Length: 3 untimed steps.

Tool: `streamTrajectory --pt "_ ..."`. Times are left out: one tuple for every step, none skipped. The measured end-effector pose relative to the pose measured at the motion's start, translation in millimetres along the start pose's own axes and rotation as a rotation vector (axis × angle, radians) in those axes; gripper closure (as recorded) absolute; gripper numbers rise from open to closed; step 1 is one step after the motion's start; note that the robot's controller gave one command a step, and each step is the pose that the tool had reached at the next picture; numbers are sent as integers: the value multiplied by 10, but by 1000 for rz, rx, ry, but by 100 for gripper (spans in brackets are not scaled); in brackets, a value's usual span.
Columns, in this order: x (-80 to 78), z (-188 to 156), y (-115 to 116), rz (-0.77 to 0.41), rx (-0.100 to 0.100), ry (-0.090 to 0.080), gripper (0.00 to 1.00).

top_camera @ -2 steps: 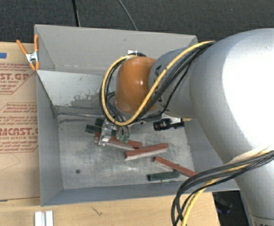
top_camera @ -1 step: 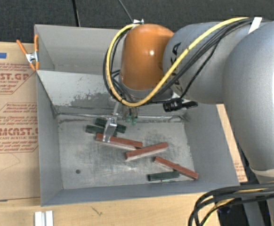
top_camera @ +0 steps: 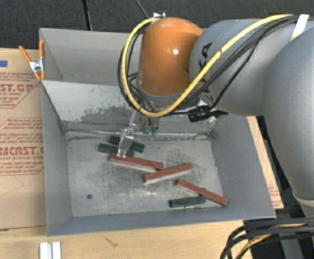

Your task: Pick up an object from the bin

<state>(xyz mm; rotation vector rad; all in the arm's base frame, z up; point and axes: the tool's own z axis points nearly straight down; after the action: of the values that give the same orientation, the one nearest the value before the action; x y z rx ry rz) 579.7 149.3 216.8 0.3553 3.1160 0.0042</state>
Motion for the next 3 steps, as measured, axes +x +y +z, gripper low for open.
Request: streamTrajectory --pt "62 622 -133 34 0 0 0" --pt "-191 1380 -735 221 3 7 100" --pt "-192 1380 -735 221 3 7 100"
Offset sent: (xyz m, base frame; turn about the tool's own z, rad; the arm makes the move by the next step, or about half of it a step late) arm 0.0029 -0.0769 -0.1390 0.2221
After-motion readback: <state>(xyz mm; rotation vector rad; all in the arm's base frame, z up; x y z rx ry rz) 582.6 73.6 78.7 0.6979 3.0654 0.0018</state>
